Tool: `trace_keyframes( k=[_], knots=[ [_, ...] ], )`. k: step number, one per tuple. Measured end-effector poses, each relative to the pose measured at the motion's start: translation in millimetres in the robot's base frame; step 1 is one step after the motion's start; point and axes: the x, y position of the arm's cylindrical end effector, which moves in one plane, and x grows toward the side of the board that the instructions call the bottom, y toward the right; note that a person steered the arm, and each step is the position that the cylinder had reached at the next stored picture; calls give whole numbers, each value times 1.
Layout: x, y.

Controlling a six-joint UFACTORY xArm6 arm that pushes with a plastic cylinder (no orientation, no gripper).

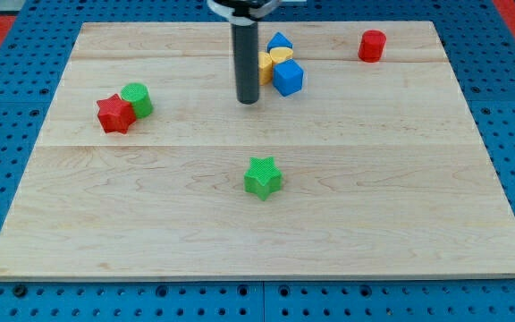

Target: Slide the green star closer to the green circle

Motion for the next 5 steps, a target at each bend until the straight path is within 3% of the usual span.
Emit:
trace_keyframes(
  k=[3,5],
  knots=[
    [16,97],
    [61,105]
  ],
)
